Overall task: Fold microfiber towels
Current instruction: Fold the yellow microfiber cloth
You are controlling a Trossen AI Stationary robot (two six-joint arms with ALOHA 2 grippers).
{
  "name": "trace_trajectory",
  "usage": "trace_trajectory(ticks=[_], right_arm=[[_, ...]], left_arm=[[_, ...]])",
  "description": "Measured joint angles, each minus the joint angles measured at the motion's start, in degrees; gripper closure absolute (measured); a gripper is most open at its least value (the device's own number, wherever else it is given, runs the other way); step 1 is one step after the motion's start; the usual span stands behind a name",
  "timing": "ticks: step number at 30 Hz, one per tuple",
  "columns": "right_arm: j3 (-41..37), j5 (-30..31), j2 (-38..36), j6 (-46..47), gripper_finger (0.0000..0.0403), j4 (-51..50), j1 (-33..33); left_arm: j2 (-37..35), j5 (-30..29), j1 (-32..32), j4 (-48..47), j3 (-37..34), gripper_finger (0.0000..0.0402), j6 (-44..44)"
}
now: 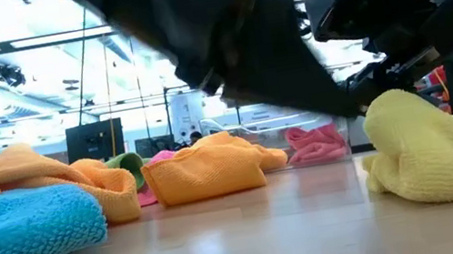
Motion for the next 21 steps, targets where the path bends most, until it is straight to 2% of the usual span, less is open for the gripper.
trace_trajectory(ticks=[6, 9, 14, 21], right_arm=[[-0.1, 0.0, 0.0, 0.6, 0.0192, 0.3, 0.0], [-0.1, 0.0, 0.0, 0.7, 0.0192, 0.4, 0.2], [-0.1, 0.0, 0.0, 1.3, 0.0192, 0.7, 0.3], [-0.1, 0.0, 0.0, 2.0, 0.0192, 0.8, 0.3]], left_arm=[[0.3, 0.0, -1.5, 9.7, 0.0, 0.0378, 4.7], [1.6, -0.3, -1.5, 12.1, 0.0, 0.0366, 4.5], [5.7, -0.8, -1.3, 17.9, 0.0, 0.0307, 3.3], [6.4, -3.5, -1.4, 19.9, -0.1, 0.0207, 3.5]])
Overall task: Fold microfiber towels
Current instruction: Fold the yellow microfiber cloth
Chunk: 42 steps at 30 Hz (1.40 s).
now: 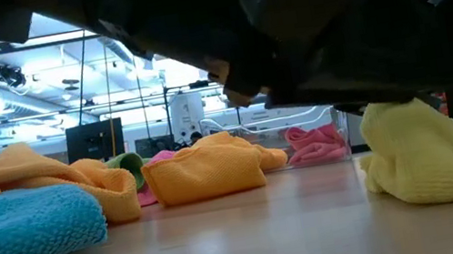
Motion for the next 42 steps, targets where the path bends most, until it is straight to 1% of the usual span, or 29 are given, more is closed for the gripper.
trace_trajectory(ticks=[3, 6, 12, 15, 17, 22, 27, 30, 36, 39, 42], right_arm=[[0.0, 0.0, 0.0, 0.0, 0.0192, 0.0, 0.0], [0.0, 0.0, 0.0, 0.0, 0.0192, 0.1, 0.0], [0.0, -0.4, -0.4, 0.0, 0.0192, 0.2, 0.0], [-0.2, -0.5, -2.7, 0.2, 0.0192, -0.3, 0.0], [-0.4, 0.8, -5.3, 0.4, 0.0192, -1.8, 0.0], [-0.3, 6.5, -12.4, 1.7, 0.0192, -6.8, 0.3], [-0.1, 11.1, -16.4, 2.4, 0.0192, -5.6, 3.4], [-0.2, 16.5, -16.0, 3.2, 0.0192, -4.3, 7.2], [-0.1, 29.5, -11.3, 5.4, 0.0192, 5.2, 15.6], [-0.1, 35.8, -8.9, 8.3, 0.0192, 7.4, 18.0], [-0.1, 40.1, -7.1, 11.6, 0.0192, 7.3, 19.2]], left_arm=[[0.6, -0.1, 0.1, 0.3, 0.1, 0.0183, -0.6], [1.9, 0.2, 0.4, -0.8, 0.0, 0.0176, -2.7], [2.3, 0.4, 0.4, -2.3, 0.0, 0.0193, -5.1], [2.3, 0.4, 0.4, -2.3, 0.0, 0.0204, -5.1], [2.3, 0.4, 0.4, -2.4, 0.0, 0.0209, -5.2], [2.3, 0.4, 0.4, -2.5, 0.0, 0.0213, -5.0], [2.3, 0.5, 0.4, -2.5, 0.0, 0.0214, -4.9], [2.3, 0.5, 0.4, -2.4, 0.0, 0.0214, -4.9], [2.3, 0.6, 0.8, -2.3, 0.0, 0.0218, -6.8], [2.3, 0.6, 1.0, -2.3, 0.0, 0.0217, -7.8], [2.3, 0.6, 1.0, -2.3, 0.0, 0.0214, -7.8]])
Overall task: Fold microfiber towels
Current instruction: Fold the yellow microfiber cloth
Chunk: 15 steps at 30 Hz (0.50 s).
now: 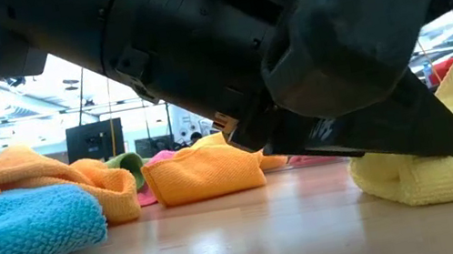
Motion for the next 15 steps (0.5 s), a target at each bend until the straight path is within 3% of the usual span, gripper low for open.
trace_trajectory(ticks=[3, 8, 15], right_arm=[[0.0, 2.7, 1.4, 3.7, 0.0192, -0.4, 0.7], [0.0, 1.5, 1.7, 6.7, 0.0188, -2.5, 0.7], [-0.3, 1.4, 1.7, 7.0, 0.0143, -2.2, 0.7]], left_arm=[[0.0, 0.0, 0.0, 0.0, 0.0, 0.0209, 0.0], [0.0, 0.0, 0.0, 0.0, 0.0, 0.0203, 0.0], [0.0, -0.1, -0.1, 0.0, 0.0, 0.0208, 0.1]])
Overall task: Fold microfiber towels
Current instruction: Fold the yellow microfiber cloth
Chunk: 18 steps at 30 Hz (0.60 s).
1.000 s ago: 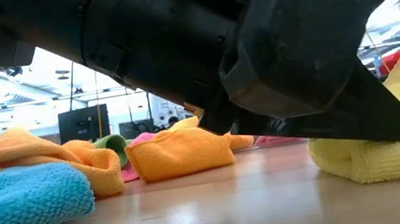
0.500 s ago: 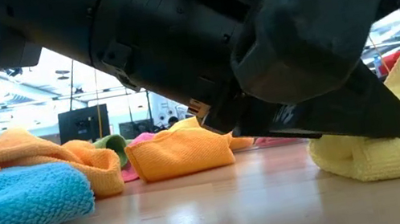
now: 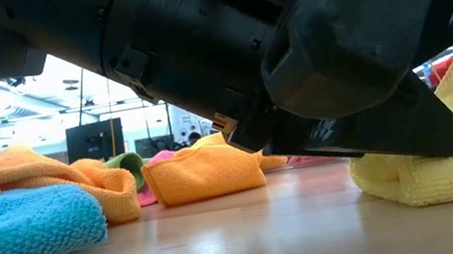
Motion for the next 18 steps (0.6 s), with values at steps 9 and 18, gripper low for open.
trace_trajectory(ticks=[9, 18], right_arm=[[-3.2, 1.0, 0.1, -1.7, 0.0121, 7.6, 1.7], [-4.4, 1.5, 0.7, -5.3, 0.0144, 13.4, 2.3]], left_arm=[[0.0, 0.0, 0.0, -0.1, 0.0, 0.0206, 0.0], [0.0, 0.0, 0.1, -0.2, 0.0, 0.0205, 0.0]])
